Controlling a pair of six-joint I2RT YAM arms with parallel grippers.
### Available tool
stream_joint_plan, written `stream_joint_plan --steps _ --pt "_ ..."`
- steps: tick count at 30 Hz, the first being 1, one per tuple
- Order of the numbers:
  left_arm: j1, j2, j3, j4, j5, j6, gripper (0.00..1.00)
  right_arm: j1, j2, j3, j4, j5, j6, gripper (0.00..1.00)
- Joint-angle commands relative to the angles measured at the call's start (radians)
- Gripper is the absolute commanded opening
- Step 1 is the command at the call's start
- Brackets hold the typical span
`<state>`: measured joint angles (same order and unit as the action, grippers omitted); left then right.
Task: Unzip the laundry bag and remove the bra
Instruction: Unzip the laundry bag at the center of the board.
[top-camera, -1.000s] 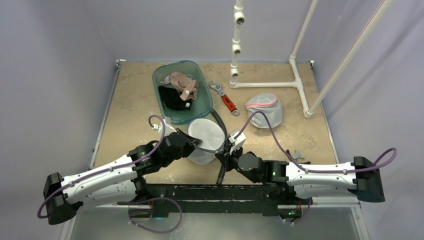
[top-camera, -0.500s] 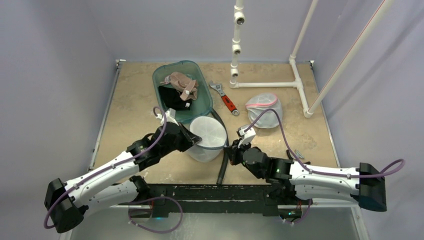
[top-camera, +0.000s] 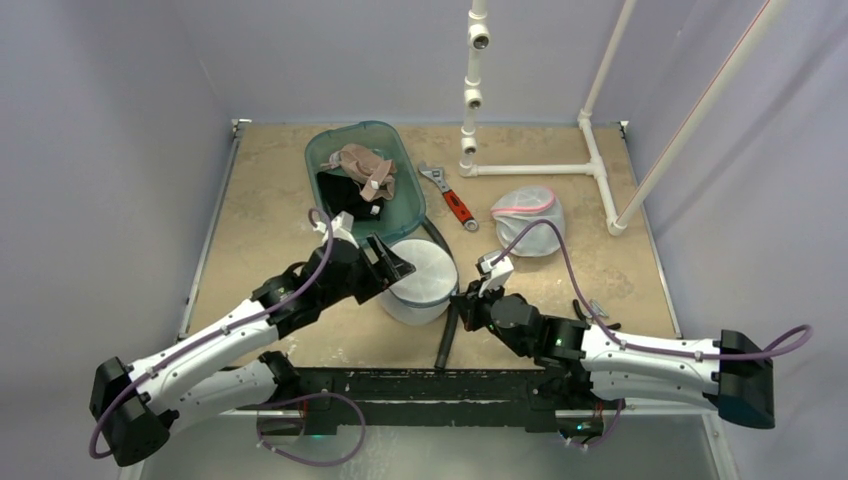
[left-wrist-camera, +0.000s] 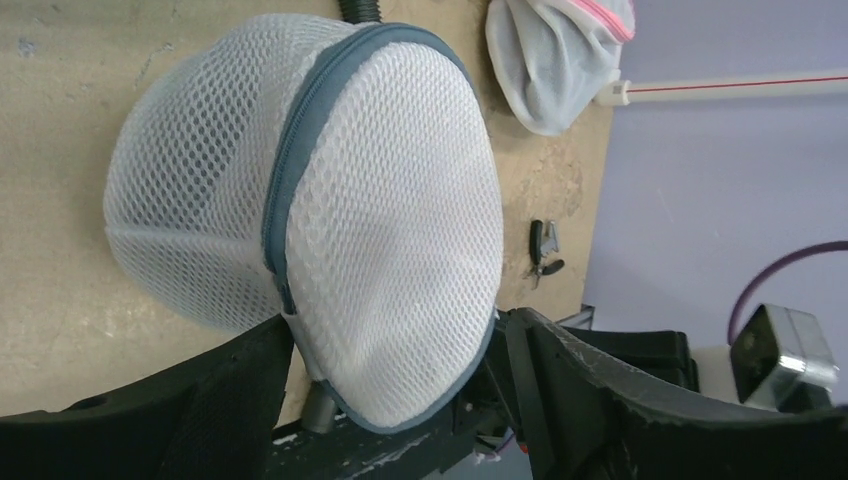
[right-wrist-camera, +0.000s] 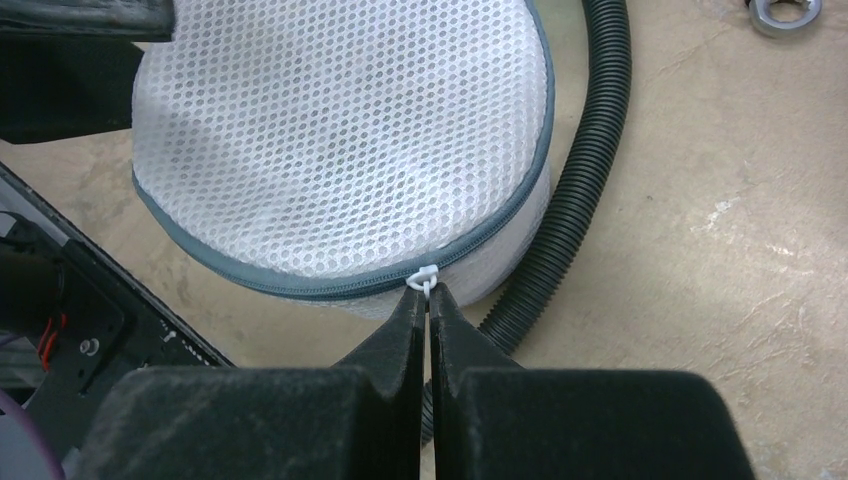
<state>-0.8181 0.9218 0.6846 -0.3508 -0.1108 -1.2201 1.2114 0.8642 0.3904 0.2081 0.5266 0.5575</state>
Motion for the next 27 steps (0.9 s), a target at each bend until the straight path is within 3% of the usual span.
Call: stream_joint_plan --steps 1,11,22,27 --pt "-0.066 -0.068 0.013 -0.001 -0.013 -0.138 0.76 0.0 0.01 0.008 0.05 -0.007 -0.022 0.0" --pt "-0.476 0.083 0.074 -0.026 -0.317 -0.409 0.78 -0.002 0.052 0.027 0.082 -0.014 -0.021 0.0" --pt "-0.483 0.118 0.02 0.028 -0.554 -0.589 0.75 0.029 0.048 0.014 0.154 -0.103 -0.083 0.0" --pt "-0.451 0.165 0.009 0.062 -0.529 -0.594 0.69 0.049 0.041 0.004 0.204 -0.157 -0.131 0.0"
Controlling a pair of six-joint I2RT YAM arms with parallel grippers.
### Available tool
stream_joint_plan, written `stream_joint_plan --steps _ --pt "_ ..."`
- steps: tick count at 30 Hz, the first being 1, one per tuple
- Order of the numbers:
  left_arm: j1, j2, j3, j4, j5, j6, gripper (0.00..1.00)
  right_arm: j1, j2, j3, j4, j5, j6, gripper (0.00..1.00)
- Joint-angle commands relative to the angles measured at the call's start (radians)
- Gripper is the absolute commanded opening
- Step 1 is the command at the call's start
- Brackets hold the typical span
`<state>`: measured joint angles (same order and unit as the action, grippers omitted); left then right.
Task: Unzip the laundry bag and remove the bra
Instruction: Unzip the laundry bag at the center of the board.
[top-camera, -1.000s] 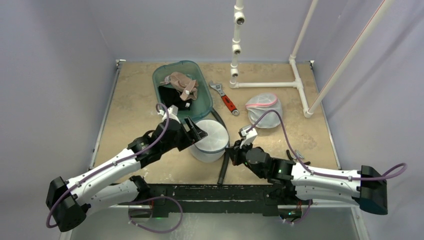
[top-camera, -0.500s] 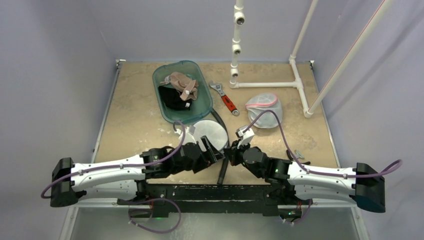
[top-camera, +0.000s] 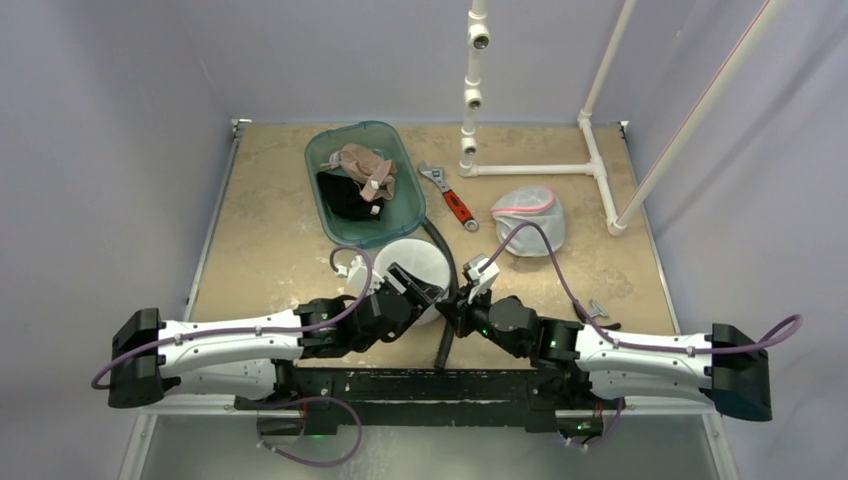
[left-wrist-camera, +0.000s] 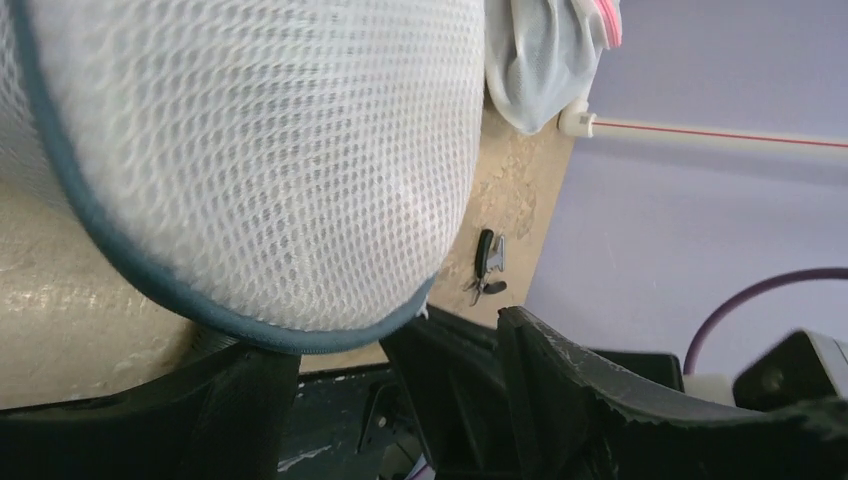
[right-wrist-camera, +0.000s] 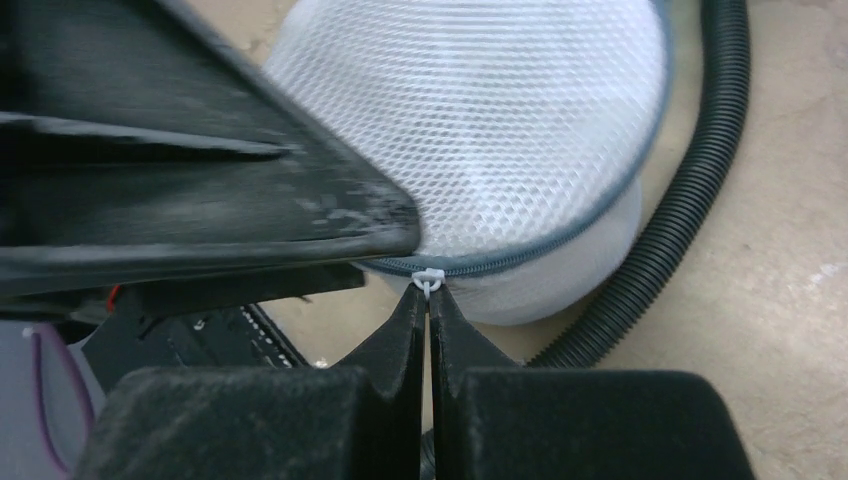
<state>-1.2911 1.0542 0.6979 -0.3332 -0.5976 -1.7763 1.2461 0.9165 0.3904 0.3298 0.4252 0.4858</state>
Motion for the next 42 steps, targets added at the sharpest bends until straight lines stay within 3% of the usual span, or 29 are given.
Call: stream_joint_plan --steps 1,8,16,28,42 --pt "0.027 0.039 -0.006 0.046 -0.036 -0.037 0.67 0.017 -0.009 0.006 0.087 -0.064 -0.065 0.0" --pt "0.084 0.013 -0.056 0.059 -0.011 -0.011 0.47 0.025 -0.015 0.005 0.087 -0.081 -0.082 0.0" --pt "0.179 -0.049 -0.071 0.058 0.028 0.102 0.01 0.025 -0.039 0.005 0.02 -0.025 -0.069 0.0" --pt "0.232 -0.106 -0.006 0.031 0.132 0.415 0.0 -0.011 -0.004 0.016 -0.076 0.108 0.025 0.0" --pt "0.335 -0.197 -0.025 -0.025 0.281 0.63 0.0 -0.115 0.008 0.0 -0.053 0.057 0.056 0.0"
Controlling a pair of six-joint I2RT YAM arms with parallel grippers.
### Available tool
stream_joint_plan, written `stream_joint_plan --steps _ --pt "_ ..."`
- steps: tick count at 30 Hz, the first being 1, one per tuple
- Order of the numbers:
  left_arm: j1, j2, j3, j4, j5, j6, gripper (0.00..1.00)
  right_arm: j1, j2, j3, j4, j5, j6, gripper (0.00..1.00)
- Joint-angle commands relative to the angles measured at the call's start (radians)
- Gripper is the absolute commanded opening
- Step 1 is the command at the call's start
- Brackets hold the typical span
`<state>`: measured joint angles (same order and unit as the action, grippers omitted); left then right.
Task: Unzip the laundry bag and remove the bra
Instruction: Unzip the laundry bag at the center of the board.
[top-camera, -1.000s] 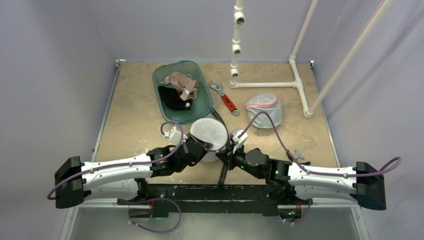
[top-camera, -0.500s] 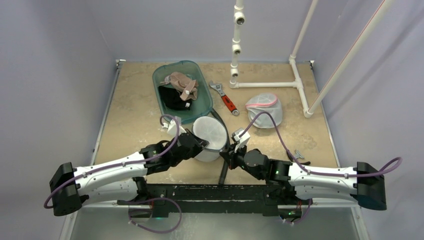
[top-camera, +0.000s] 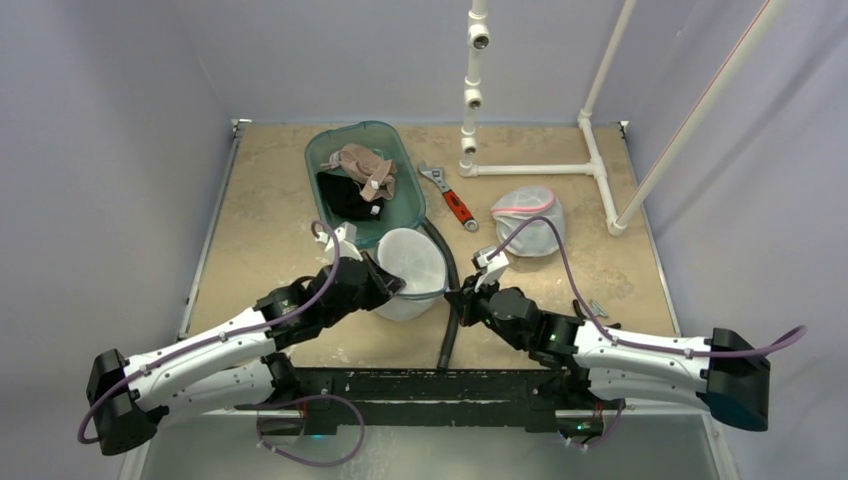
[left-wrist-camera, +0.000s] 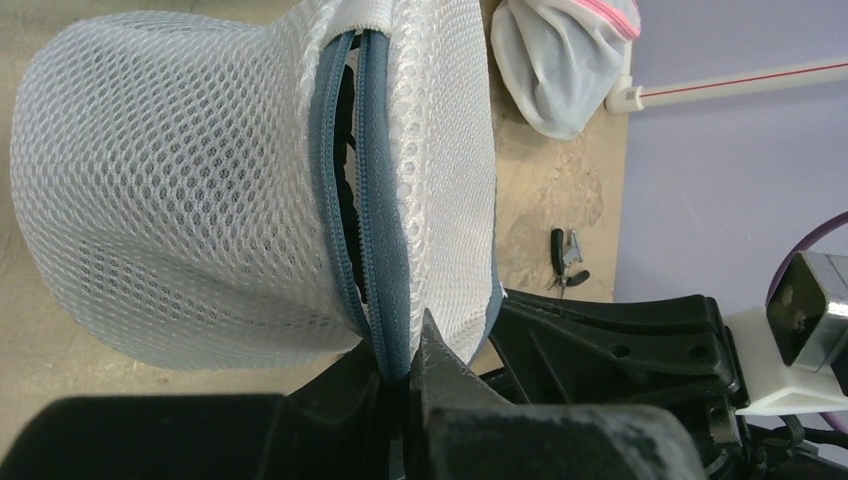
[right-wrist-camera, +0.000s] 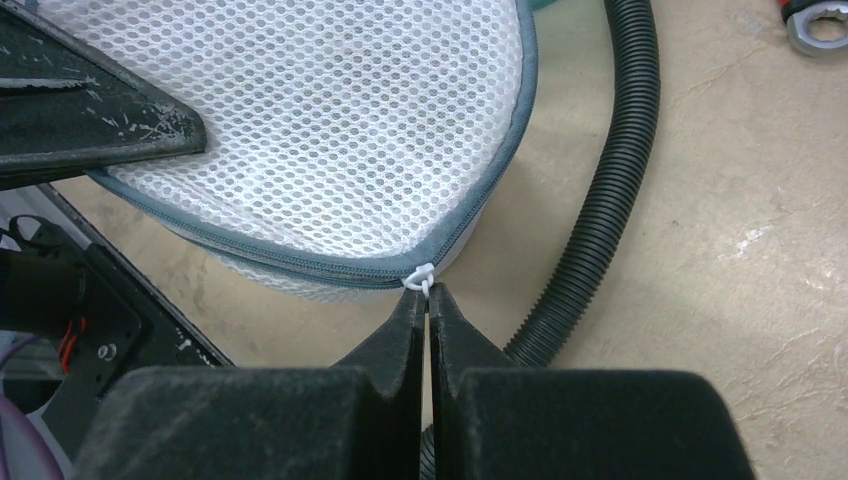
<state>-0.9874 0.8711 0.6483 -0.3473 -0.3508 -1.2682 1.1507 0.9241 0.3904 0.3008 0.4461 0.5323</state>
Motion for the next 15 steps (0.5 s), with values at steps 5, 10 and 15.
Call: stream_joint_plan --steps 5,10,15 --pt "0.074 0.027 0.038 0.081 0.107 0.249 0.25 -0.017 -0.092 -0.056 0.002 0.025 -0.027 0.0" --pt "0.102 0.096 0.057 0.13 0.165 0.254 0.78 -0.017 -0.122 -0.08 -0.002 -0.007 -0.028 0.0" --pt "0.101 0.061 0.038 0.107 0.212 0.16 0.82 -0.016 -0.099 -0.081 0.021 -0.033 -0.031 0.0"
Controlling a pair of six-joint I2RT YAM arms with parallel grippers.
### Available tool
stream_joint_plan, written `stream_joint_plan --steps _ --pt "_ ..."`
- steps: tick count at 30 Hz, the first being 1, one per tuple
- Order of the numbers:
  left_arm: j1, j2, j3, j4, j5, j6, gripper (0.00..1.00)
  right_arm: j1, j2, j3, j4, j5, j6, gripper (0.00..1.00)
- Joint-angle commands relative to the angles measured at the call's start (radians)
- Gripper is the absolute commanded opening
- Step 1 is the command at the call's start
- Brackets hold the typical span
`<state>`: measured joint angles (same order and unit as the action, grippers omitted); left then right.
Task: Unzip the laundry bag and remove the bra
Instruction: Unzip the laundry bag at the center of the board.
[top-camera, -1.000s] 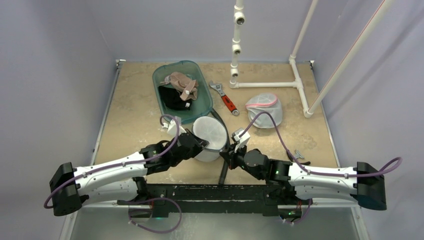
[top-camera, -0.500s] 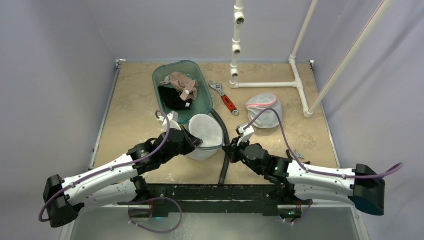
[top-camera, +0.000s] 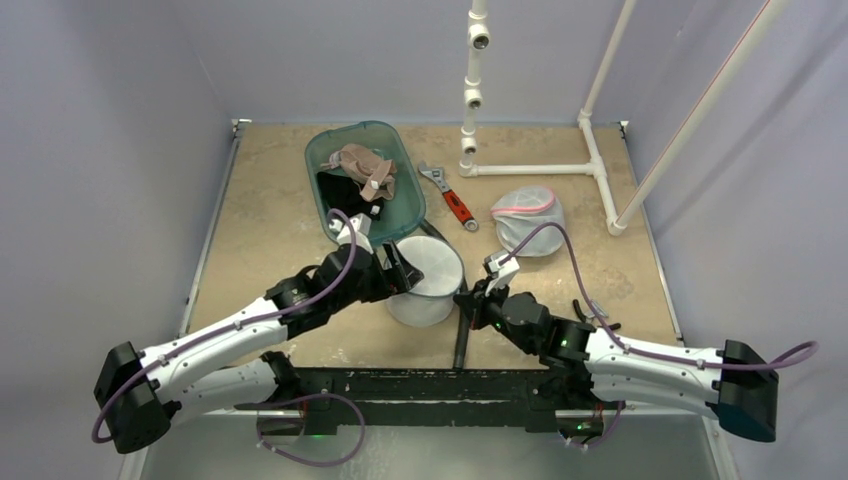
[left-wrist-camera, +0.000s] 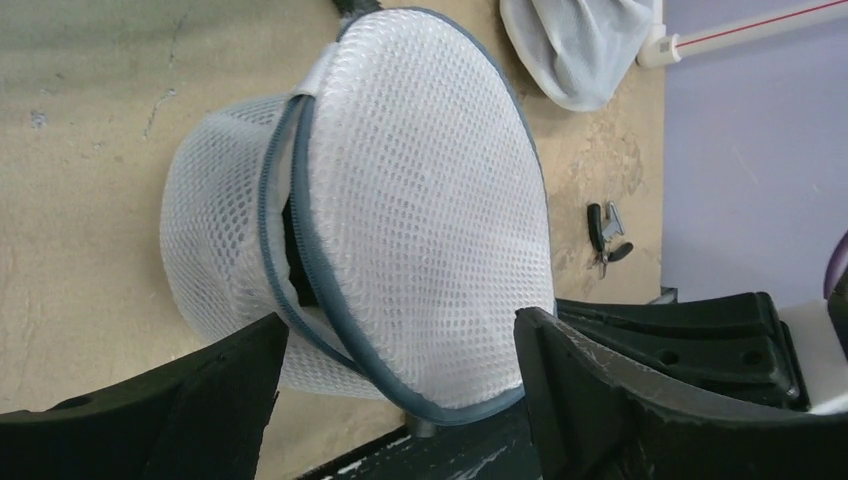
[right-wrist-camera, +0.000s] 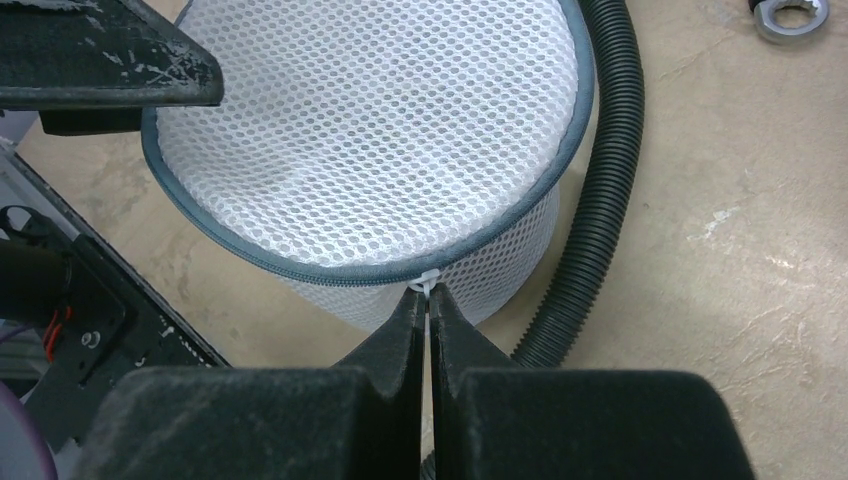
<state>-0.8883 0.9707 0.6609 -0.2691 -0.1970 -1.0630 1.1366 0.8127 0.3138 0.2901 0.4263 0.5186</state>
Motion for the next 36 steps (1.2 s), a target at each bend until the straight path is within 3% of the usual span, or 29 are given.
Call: stream_joint_plan --steps 1,4,8,12,16,27,31,36 --pt "0.002 -0.058 0.017 0.027 0.074 -0.075 0.82 -0.002 0.015 -0.003 0.037 -0.016 -0.019 0.0" --pt "-0.009 -0.138 -0.017 0.036 0.102 -0.183 0.82 -0.002 0.026 -0.002 0.054 -0.021 -0.026 0.0" --pt "-0.096 -0.179 -0.012 0.017 0.014 -0.292 0.82 -0.004 0.038 0.001 0.068 -0.023 -0.033 0.0" --pt "-0.269 -0.091 0.025 0.025 -0.123 -0.388 0.82 -0.002 0.049 0.01 0.069 -0.026 -0.035 0.0" --pt "-0.363 0.051 0.067 0.031 -0.187 -0.479 0.82 -0.002 0.054 0.023 0.07 -0.03 -0.039 0.0" --pt "-0.377 0.134 0.079 0.017 -0.392 -0.629 0.77 0.007 0.067 0.042 0.082 -0.063 -0.05 0.0" --pt "-0.376 0.161 0.072 0.015 -0.415 -0.652 0.7 0.028 0.077 0.046 0.092 -0.07 -0.055 0.0" --pt "-0.367 0.15 0.06 -0.017 -0.459 -0.656 0.53 0.062 0.072 0.048 0.104 -0.07 -0.074 0.0"
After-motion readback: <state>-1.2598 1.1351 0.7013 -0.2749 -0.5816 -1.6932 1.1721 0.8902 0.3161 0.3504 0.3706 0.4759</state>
